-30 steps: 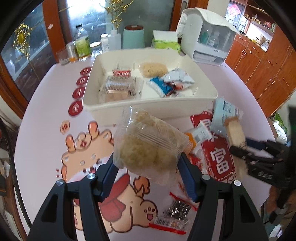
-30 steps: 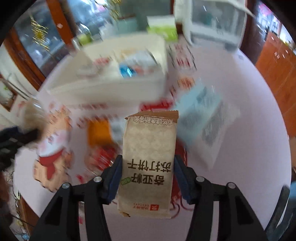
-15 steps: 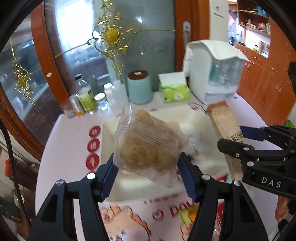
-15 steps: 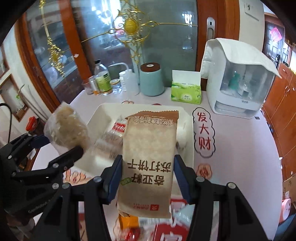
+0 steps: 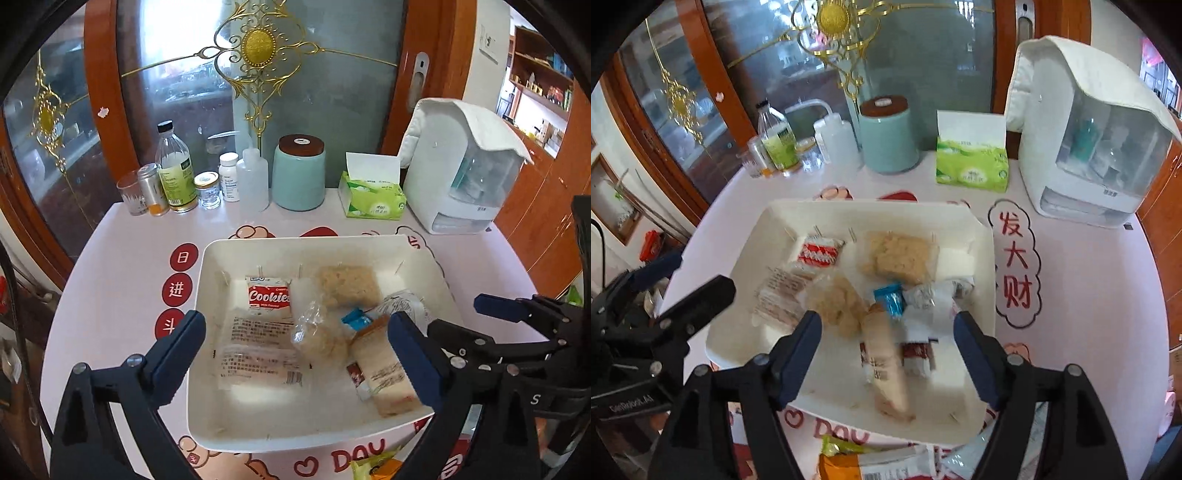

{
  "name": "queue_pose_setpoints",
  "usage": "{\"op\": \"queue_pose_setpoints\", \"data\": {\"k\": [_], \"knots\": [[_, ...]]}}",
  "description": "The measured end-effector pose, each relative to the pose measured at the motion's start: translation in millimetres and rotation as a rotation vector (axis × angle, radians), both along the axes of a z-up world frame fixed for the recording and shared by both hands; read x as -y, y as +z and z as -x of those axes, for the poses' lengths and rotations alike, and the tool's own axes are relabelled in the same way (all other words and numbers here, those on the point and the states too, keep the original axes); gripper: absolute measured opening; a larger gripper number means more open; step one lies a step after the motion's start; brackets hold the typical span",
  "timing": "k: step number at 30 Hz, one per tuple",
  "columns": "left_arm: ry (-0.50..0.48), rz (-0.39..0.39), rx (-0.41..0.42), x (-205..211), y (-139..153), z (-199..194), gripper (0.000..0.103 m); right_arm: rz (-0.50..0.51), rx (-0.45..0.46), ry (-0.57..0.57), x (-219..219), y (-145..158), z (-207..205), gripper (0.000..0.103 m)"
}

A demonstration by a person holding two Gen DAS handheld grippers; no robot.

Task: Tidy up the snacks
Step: 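Grasp dark seaweed snack with left tool while right tool grasps clear nut bag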

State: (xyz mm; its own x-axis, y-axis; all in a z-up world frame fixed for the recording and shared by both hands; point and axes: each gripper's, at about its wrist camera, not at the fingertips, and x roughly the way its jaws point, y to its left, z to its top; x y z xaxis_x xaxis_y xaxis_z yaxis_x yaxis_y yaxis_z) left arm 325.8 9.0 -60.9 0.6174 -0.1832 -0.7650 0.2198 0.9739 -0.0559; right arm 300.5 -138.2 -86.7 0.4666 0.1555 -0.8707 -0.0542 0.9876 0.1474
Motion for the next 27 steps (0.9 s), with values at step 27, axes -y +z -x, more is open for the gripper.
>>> {"op": "queue_pose_setpoints", "data": {"k": [27], "knots": [[-0.081,-0.067,0.107,0.3,39.9,170.5,0.099,0.143,0.135,-0.024,8.3,25.7,170.8,0.074]]}}
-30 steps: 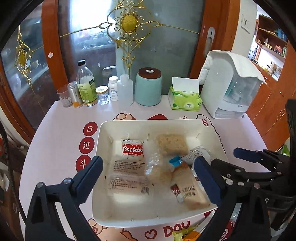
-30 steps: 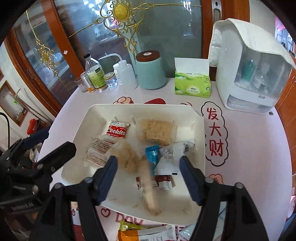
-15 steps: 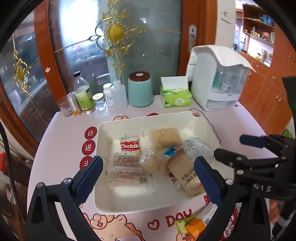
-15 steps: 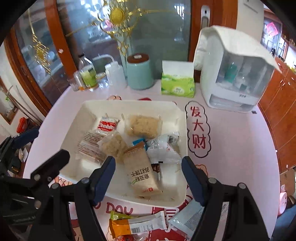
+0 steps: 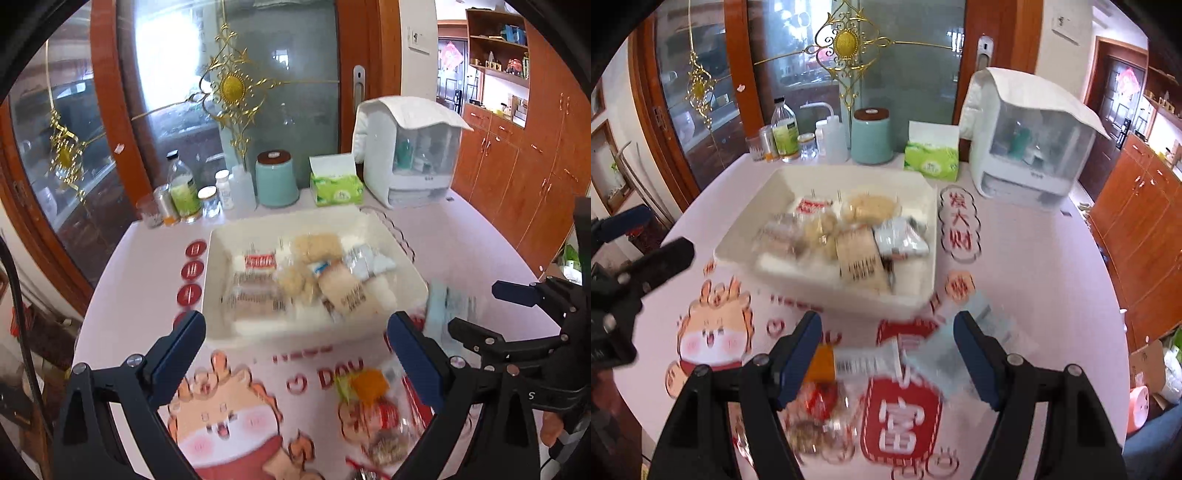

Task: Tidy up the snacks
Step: 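Grasp dark seaweed snack with left tool while right tool grasps clear nut bag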

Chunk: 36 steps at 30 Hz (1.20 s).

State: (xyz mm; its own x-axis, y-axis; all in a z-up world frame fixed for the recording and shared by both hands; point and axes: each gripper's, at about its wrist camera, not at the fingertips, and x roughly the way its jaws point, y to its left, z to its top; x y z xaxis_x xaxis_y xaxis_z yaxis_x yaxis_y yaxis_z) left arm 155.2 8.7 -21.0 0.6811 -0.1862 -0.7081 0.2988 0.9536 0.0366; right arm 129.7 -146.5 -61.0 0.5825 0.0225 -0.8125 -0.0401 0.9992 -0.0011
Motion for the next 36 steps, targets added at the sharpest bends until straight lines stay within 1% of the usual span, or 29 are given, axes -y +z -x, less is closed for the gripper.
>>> {"op": "queue_pose_setpoints", "data": {"k": [2,4,6,7,9,12,14,17,21,25,28,31,33,36], "knots": [[0.0,-0.004,-0.011,-3.2,-8.5,18.3,0.099,-0.003,0.015,-0.001,0.7,-8.0,21.6,0.074],[-0.008,-0.024,-0.041,-4.2,-22.5,36.6,0.099,-0.006,0.015,0.003,0.5,-17.4,36.9,0.074],[-0.014,-0.045,-0.087,-4.6,-42.5,52.3,0.099,-0.016,-0.004,0.035,-2.9,-31.9,49.7,0.073],[-0.025,-0.045,-0.126,-5.6,-56.5,59.7,0.099,-0.017,-0.011,0.049,-4.7,-38.4,54.6,0.071],[-0.043,-0.038,-0.202,-8.0,-85.2,72.4,0.099,-0.031,-0.038,0.097,-10.1,-54.8,64.3,0.062],[-0.1,0.001,-0.31,-8.2,-122.9,90.1,0.098,-0.034,-0.068,0.164,-18.7,-78.0,75.9,0.059],[-0.14,0.009,-0.349,-5.4,-142.1,101.0,0.098,-0.037,-0.08,0.218,-24.9,-91.6,81.8,0.059],[-0.157,-0.008,-0.377,-4.0,-163.0,112.3,0.098,-0.015,-0.091,0.308,-34.5,-109.7,89.3,0.059],[-0.15,-0.001,-0.403,-9.3,-174.7,113.2,0.098,0.035,-0.079,0.409,-50.8,-122.8,97.8,0.059],[-0.128,0.005,-0.414,-17.7,-178.6,106.7,0.098,0.107,-0.06,0.504,-70.0,-130.3,98.5,0.059],[-0.126,0.006,-0.422,-20.1,-180.0,103.0,0.098,0.155,-0.068,0.544,-82.6,-140.9,93.6,0.059],[-0.132,-0.002,-0.433,-19.0,-182.8,99.5,0.098,0.159,-0.081,0.56,-88.9,-148.7,88.0,0.059],[-0.136,-0.002,-0.438,-17.4,-183.9,98.0,0.098,0.123,-0.103,0.569,-89.5,-150.8,85.5,0.045],[-0.132,0.017,-0.452,-14.8,-186.9,93.2,0.098,0.098,-0.111,0.54,-86.5,-150.9,85.1,0.044]]}}
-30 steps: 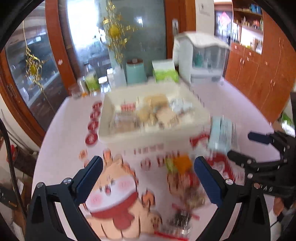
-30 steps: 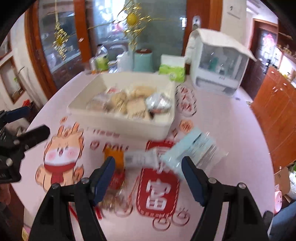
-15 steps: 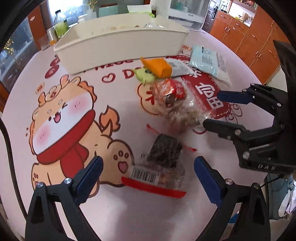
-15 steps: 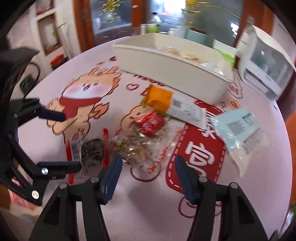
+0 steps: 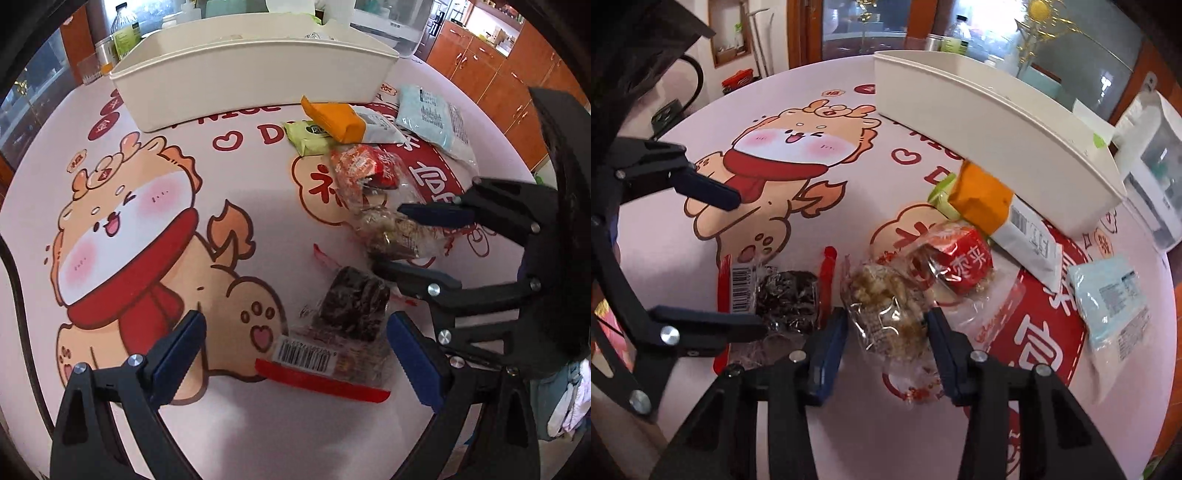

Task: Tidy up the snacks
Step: 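Grasp dark seaweed snack with left tool while right tool grasps clear nut bag, then lower both held snacks into the white tray and open both tools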

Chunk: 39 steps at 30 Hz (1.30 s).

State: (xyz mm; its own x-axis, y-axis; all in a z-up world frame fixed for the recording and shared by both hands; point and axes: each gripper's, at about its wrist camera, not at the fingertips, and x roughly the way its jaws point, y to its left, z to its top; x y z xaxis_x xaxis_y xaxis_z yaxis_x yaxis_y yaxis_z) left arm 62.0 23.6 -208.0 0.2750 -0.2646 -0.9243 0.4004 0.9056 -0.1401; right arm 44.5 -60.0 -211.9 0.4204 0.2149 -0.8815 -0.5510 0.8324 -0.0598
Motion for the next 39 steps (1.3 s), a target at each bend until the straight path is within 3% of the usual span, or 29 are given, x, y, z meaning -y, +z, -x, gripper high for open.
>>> {"op": "queue_pose_setpoints", "data": {"k": [6,11,13,15,18,23,32,39], "knots": [[-0.011,0.036,-0.037,12.9,-12.1,-6.3,0.098,-0.041,-0.035,-0.104,19.2,1.5,6.3,0.044],[-0.052,0.004,-0.025,25.8,-18.2,-7.5,0.094,-0.048,-0.044,-0.146,33.1,2.1,13.2,0.043],[-0.074,-0.017,-0.008,30.8,-18.2,-7.2,0.087,-0.053,-0.052,-0.16,37.6,2.8,16.4,0.043],[-0.1,-0.04,0.01,36.4,-16.7,-5.7,0.065,-0.056,-0.056,-0.172,40.2,2.9,18.6,0.043],[-0.115,-0.042,0.009,41.1,-12.9,-4.0,0.044,-0.064,-0.064,-0.188,42.6,3.3,22.0,0.043],[-0.068,-0.009,-0.002,31.5,-4.1,-2.1,0.04,-0.086,-0.065,-0.207,43.7,8.4,26.3,0.043],[0.027,0.067,0.131,7.2,69.5,-16.1,0.04,-0.241,-0.004,-0.244,45.8,68.5,16.0,0.042],[0.085,0.064,0.289,-5.8,146.1,-69.8,0.041,-0.348,0.099,-0.277,47.8,132.5,-28.0,0.042]]}}
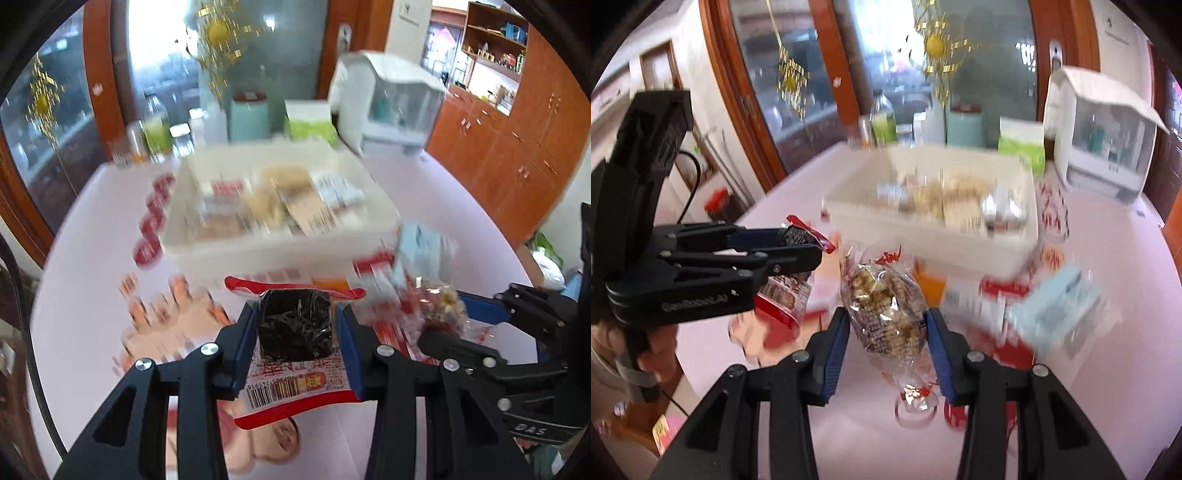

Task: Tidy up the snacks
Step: 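Lower both held snacks into the white tray and open both tools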

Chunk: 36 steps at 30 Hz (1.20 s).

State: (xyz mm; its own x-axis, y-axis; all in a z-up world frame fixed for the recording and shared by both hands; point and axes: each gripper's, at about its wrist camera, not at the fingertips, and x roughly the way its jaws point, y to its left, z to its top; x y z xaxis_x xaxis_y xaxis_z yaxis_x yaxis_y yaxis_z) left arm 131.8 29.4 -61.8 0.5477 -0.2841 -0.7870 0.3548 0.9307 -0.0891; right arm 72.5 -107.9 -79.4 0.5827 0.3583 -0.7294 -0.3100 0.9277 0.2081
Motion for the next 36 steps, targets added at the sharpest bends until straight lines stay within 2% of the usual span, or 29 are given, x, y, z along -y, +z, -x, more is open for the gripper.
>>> {"op": "queue_pose_setpoints", "data": {"k": [8,13,19,29,31,32,33,35,36], "knots": [[0.056,-0.024,0.091,-2.1,58.0,-91.0,0.041,-0.011,0.098,-0.095,6.4,66.9,-87.5,0.043],[0.086,-0.034,0.11,-3.3,66.7,-138.9,0.041,0.001,0.1,-0.173,11.2,83.3,-141.9,0.043],[0.121,-0.022,0.093,-5.1,52.9,-181.1,0.041,0.008,0.058,-0.251,18.9,75.2,-189.8,0.043],[0.147,-0.018,0.038,1.5,14.4,-221.6,0.042,0.089,-0.018,-0.276,11.7,33.5,-226.7,0.043],[0.168,-0.029,0.024,1.6,4.3,-227.3,0.05,0.093,-0.038,-0.275,12.0,24.8,-230.8,0.044],[0.182,-0.029,0.017,0.6,-0.4,-229.2,0.064,0.097,-0.054,-0.275,12.9,18.5,-233.7,0.044],[0.188,-0.025,0.013,-0.7,-2.9,-229.4,0.084,0.097,-0.064,-0.273,13.3,14.8,-235.9,0.045],[0.201,-0.01,0.009,-3.8,-6.9,-227.5,0.098,0.094,-0.101,-0.26,15.2,4.8,-239.3,0.048],[0.203,-0.002,0.011,-4.8,-8.1,-225.6,0.099,0.085,-0.117,-0.254,16.6,1.7,-238.8,0.055]]}}
